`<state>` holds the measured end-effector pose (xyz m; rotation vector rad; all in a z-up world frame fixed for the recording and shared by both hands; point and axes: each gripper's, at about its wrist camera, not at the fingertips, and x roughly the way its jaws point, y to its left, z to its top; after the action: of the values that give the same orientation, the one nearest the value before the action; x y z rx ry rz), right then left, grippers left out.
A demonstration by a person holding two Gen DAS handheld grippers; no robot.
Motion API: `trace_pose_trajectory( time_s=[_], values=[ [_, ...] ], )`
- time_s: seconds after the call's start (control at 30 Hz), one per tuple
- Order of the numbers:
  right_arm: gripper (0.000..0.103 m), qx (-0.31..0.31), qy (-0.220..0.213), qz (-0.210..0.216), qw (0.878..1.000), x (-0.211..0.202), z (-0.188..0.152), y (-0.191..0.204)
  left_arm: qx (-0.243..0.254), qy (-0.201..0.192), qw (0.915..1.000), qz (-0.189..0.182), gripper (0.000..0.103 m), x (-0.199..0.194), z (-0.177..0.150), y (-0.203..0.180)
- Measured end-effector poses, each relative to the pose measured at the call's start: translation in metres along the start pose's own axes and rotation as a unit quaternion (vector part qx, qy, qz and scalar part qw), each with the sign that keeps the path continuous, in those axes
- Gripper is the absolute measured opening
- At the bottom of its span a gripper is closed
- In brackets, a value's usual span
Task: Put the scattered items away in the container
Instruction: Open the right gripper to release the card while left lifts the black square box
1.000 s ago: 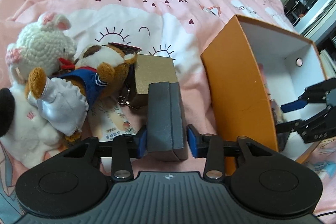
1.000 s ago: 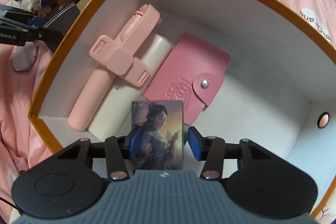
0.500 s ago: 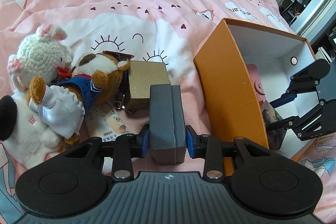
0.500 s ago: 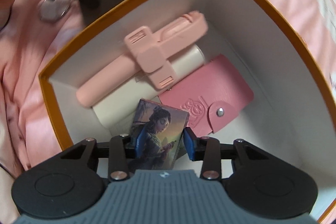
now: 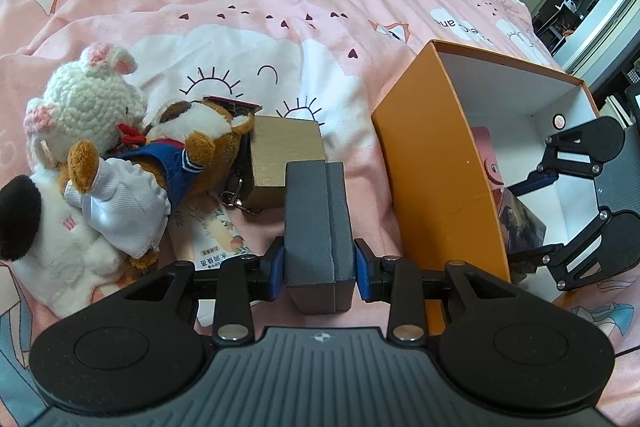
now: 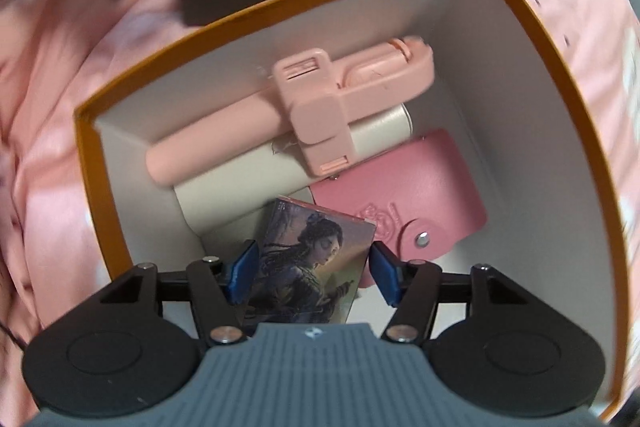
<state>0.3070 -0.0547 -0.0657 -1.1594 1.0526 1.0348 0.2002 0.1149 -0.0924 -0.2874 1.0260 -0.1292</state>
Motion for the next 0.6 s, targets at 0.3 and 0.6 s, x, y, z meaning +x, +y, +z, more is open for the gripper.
trace_pose_trajectory(
  time_s=[0.3, 0.6],
  values=[
    [0.064, -0.103, 0.019, 0.078, 0.991, 0.003, 0.014, -0.019, -0.001, -0.003, 1.0, 0.0, 0.039, -0.002, 0.001, -0.001],
    [0.04, 0.016, -0.009, 0.097, 0.995, -0.016, -0.004, -0.047, -0.006, -0.008, 0.9999, -0.006, 0.039, -0.003, 0.001, 0.002]
  ],
)
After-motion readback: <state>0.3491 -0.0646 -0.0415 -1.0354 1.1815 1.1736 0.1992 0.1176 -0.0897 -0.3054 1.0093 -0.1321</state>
